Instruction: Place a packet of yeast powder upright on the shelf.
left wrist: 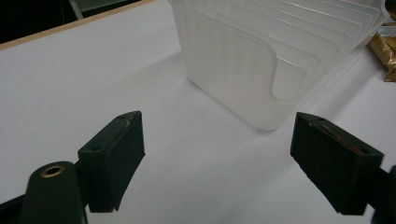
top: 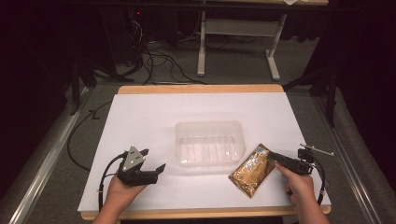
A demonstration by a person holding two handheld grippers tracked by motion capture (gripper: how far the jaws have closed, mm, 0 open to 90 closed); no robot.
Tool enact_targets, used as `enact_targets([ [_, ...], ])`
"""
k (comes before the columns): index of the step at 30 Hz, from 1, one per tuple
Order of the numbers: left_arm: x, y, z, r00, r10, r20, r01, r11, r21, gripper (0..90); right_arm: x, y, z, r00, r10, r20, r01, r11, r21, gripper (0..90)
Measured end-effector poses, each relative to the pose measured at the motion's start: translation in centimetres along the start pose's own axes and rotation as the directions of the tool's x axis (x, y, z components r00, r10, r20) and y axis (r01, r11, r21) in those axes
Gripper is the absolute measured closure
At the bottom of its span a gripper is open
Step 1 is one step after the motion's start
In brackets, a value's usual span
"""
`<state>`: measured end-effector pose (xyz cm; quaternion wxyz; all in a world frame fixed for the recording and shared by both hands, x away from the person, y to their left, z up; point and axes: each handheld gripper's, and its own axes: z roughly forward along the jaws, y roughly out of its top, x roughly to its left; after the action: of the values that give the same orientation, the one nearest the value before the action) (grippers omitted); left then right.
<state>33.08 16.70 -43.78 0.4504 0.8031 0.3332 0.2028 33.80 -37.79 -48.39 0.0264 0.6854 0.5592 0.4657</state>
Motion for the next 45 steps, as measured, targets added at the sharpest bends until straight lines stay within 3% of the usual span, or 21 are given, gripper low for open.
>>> enact_targets([
  [4, 0.0, 0.0, 0.0, 1.0000, 0.001, 0.000, -0.001, 1.0000, 0.000, 18.1, -0.1, -0.3, 0.0, 0.9996, 0.011, -0.025, -0.010, 0.9999, 0.011, 56.8],
  [5, 0.0, 0.0, 0.0, 1.0000, 0.002, -0.001, -0.002, 1.0000, 0.000, 18.1, 0.0, -0.6, 0.0, 0.9977, 0.034, -0.058, -0.033, 0.9993, 0.019, 58.0],
  [7, 0.0, 0.0, 0.0, 1.0000, 0.001, -0.003, -0.001, 1.0000, 0.001, 18.1, -0.1, -0.7, 0.0, 0.9963, 0.048, -0.072, -0.046, 0.9987, 0.023, 58.7],
  [9, 0.1, 0.0, 0.0, 1.0000, 0.000, -0.004, 0.000, 1.0000, 0.000, 18.1, -0.1, -1.0, 0.0, 0.9943, 0.058, -0.090, -0.055, 0.9980, 0.031, 64.7],
  [10, 0.0, 0.0, 0.0, 1.0000, 0.000, -0.004, 0.000, 1.0000, -0.002, 18.1, -0.1, -1.1, 0.0, 0.9945, 0.049, -0.092, -0.046, 0.9983, 0.035, 73.2],
  [12, 0.0, 0.0, -0.1, 1.0000, 0.003, -0.004, -0.003, 1.0000, -0.002, 18.1, 0.0, -1.1, -0.2, 0.9937, 0.045, -0.103, -0.042, 0.9986, 0.032, 81.5],
  [16, 0.1, 0.0, -0.1, 1.0000, 0.000, -0.005, 0.000, 1.0000, -0.006, 18.2, -0.1, -1.1, -0.4, 0.9933, 0.028, -0.112, -0.026, 0.9994, 0.025, 88.7],
  [22, 0.0, 0.0, 0.0, 1.0000, 0.002, 0.000, -0.002, 1.0000, -0.001, 18.2, 0.1, -1.0, -0.8, 0.9926, 0.021, -0.120, -0.020, 0.9998, 0.007, 89.9],
  [27, 0.1, 0.0, -0.1, 1.0000, -0.003, 0.000, 0.003, 1.0000, -0.007, 18.1, -0.4, -0.7, -2.1, 0.9871, 0.025, -0.158, -0.040, 0.9951, -0.091, 90.0],
  [30, 0.2, 0.0, -0.1, 1.0000, -0.001, -0.001, 0.001, 1.0000, -0.005, 18.2, -0.4, -0.5, -2.4, 0.9875, 0.019, -0.156, -0.036, 0.9933, -0.110, 90.0],
  [35, 0.1, 0.0, -0.1, 1.0000, 0.002, 0.000, -0.002, 1.0000, -0.005, 18.2, -0.1, -0.3, -2.9, 0.9881, -0.013, -0.153, -0.009, 0.9897, -0.143, 90.0],
  [39, 0.2, 0.0, -0.1, 1.0000, -0.003, -0.002, 0.003, 1.0000, -0.006, 18.3, 0.8, -0.1, -3.4, 0.9886, -0.076, -0.130, 0.053, 0.9827, -0.177, 90.0],
  [45, 0.1, 0.0, -0.1, 1.0000, 0.003, 0.002, -0.003, 1.0000, -0.008, 18.3, 1.2, 0.0, -4.0, 0.9872, -0.082, -0.137, 0.049, 0.9732, -0.225, 90.0],
])
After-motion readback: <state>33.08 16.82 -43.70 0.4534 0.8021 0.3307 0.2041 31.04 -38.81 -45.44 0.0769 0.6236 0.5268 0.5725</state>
